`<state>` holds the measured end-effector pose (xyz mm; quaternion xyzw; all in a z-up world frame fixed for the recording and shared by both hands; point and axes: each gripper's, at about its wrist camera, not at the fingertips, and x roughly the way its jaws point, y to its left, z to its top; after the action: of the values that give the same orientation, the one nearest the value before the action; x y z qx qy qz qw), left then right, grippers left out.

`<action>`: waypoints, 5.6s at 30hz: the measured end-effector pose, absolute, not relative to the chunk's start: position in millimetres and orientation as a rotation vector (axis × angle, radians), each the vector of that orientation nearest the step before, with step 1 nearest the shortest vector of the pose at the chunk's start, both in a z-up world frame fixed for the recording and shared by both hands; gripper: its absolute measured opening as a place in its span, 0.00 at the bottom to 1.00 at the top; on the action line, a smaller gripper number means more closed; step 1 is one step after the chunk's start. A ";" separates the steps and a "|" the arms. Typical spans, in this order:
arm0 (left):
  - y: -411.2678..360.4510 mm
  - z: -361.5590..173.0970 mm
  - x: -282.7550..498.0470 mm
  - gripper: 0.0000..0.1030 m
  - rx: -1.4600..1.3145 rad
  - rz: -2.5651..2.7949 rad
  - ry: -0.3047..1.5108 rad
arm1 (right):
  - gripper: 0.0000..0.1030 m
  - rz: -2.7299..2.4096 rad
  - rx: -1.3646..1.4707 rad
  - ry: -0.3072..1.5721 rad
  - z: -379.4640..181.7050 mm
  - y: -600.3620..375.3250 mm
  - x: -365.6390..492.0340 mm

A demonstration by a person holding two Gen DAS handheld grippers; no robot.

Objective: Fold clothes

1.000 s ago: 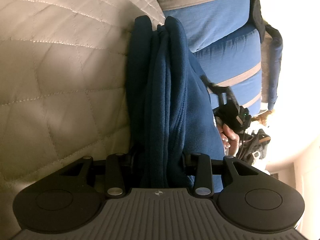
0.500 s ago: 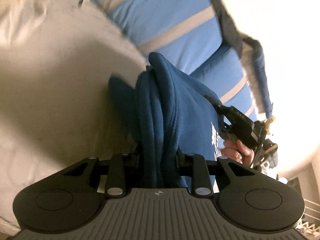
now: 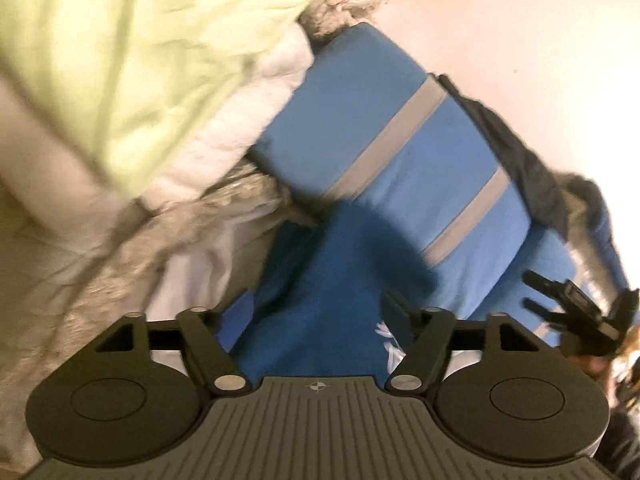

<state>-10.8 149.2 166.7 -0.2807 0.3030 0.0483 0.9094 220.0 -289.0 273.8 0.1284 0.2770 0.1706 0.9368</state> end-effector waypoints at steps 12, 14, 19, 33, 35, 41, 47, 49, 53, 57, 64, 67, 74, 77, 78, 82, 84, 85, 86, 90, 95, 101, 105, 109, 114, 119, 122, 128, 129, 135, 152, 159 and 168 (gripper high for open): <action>100.6 164.9 -55.5 0.71 -0.268 0.110 0.629 | 0.99 0.218 -0.130 0.596 250.7 -293.3 119.3; 91.9 167.0 -62.4 0.71 -0.259 0.093 0.613 | 0.99 0.200 -0.206 0.575 250.6 -288.3 98.6; 75.9 175.2 -70.2 0.71 -0.243 0.071 0.586 | 0.99 0.171 -0.297 0.537 256.8 -286.2 58.8; 90.8 272.5 -94.9 0.71 -0.149 0.113 0.448 | 0.99 0.137 -0.192 0.387 336.1 -348.1 18.9; 98.1 295.7 -105.5 0.71 -0.151 0.118 0.402 | 0.99 0.116 -0.161 0.341 354.6 -370.1 11.3; 109.8 347.5 -135.2 0.74 -0.161 0.111 0.273 | 0.99 -0.009 -0.099 0.228 405.5 -454.6 -17.3; 105.7 369.9 -147.3 0.75 -0.145 0.086 0.212 | 0.99 -0.187 -0.049 0.184 435.2 -548.2 -47.1; 102.4 370.8 -151.9 0.75 -0.147 0.068 0.202 | 0.99 -0.232 -0.033 0.190 438.5 -575.2 -60.6; 90.2 358.2 -162.0 0.77 -0.144 -0.033 0.193 | 0.99 -0.237 -0.013 0.222 435.9 -617.5 -96.3; 75.2 342.6 -176.9 0.77 -0.132 -0.079 0.225 | 0.99 -0.187 -0.022 0.240 422.5 -645.4 -143.8; 66.9 323.4 -211.0 0.77 -0.117 -0.117 0.263 | 0.99 -0.129 -0.074 0.283 397.4 -676.6 -234.3; 68.6 315.5 -218.9 0.77 -0.096 -0.131 0.307 | 0.99 -0.132 -0.091 0.339 388.5 -690.5 -262.8; 64.9 263.4 -205.0 0.77 -0.106 -0.137 0.447 | 0.99 -0.133 -0.039 0.479 335.7 -714.0 -298.1; 56.4 234.2 -190.0 0.77 -0.109 -0.134 0.506 | 0.99 -0.150 0.002 0.533 299.1 -719.0 -295.4; 53.5 224.6 -185.0 0.77 -0.109 -0.133 0.526 | 0.99 -0.161 0.012 0.555 285.7 -720.2 -292.0; 40.7 192.7 -164.7 0.77 -0.084 -0.126 0.589 | 0.99 -0.201 0.034 0.622 240.3 -722.7 -275.3; 35.7 179.2 -157.6 0.77 -0.066 -0.119 0.612 | 0.99 -0.218 0.046 0.650 222.0 -724.3 -266.0; 33.7 173.0 -155.5 0.77 -0.056 -0.112 0.621 | 0.99 -0.220 0.050 0.663 213.7 -724.4 -261.7; 32.8 166.9 -151.4 0.77 -0.060 -0.108 0.633 | 0.99 -0.223 0.050 0.673 206.5 -724.2 -258.0; 30.9 143.1 -134.1 0.77 -0.093 -0.093 0.682 | 0.99 -0.242 0.055 0.721 176.4 -723.2 -240.5; 31.3 117.3 -114.4 0.77 -0.128 -0.055 0.733 | 0.99 -0.255 0.089 0.778 141.7 -721.0 -223.1; 31.2 85.0 -97.6 0.77 -0.140 -0.014 0.794 | 0.99 -0.282 0.110 0.828 102.9 -719.2 -210.3; 33.1 62.5 -88.5 0.77 -0.137 0.011 0.822 | 0.99 -0.316 0.151 0.845 79.3 -722.4 -206.2; 36.0 40.6 -77.6 0.77 -0.120 0.041 0.854 | 0.99 -0.360 0.179 0.830 63.6 -724.0 -206.2; 30.7 22.9 -71.4 0.95 -0.075 0.052 0.837 | 0.99 -0.380 0.157 0.804 60.9 -719.9 -202.3; 19.3 17.9 -58.4 1.00 -0.022 0.086 0.825 | 1.00 -0.389 0.170 0.793 59.1 -723.1 -194.7; 20.1 17.1 -48.2 1.00 -0.014 0.083 0.817 | 1.00 -0.395 0.177 0.784 58.2 -725.7 -187.9; 19.2 16.5 -27.0 1.00 0.009 0.072 0.812 | 1.00 -0.401 0.195 0.754 56.1 -731.2 -170.6; 19.0 16.2 -23.4 1.00 0.011 0.072 0.810 | 1.00 -0.401 0.198 0.749 55.7 -731.9 -168.0; 17.6 14.4 -3.3 1.00 0.020 0.078 0.800 | 0.99 -0.399 0.196 0.716 53.3 -734.0 -153.6; 18.3 11.2 36.8 1.00 0.033 0.082 0.774 | 0.99 -0.333 0.195 0.690 52.6 -754.6 -112.2; 24.2 9.4 44.6 1.00 0.038 0.027 0.746 | 0.99 -0.303 0.151 0.706 52.2 -760.1 -86.6; 24.9 1.6 34.1 1.00 0.013 0.017 0.640 | 0.99 -0.289 0.147 0.641 45.6 -761.6 -88.6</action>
<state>34.1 24.9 1.6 0.0062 0.3144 0.0086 0.9492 -88.6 -761.6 45.6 0.0719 0.3139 -0.1415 0.9361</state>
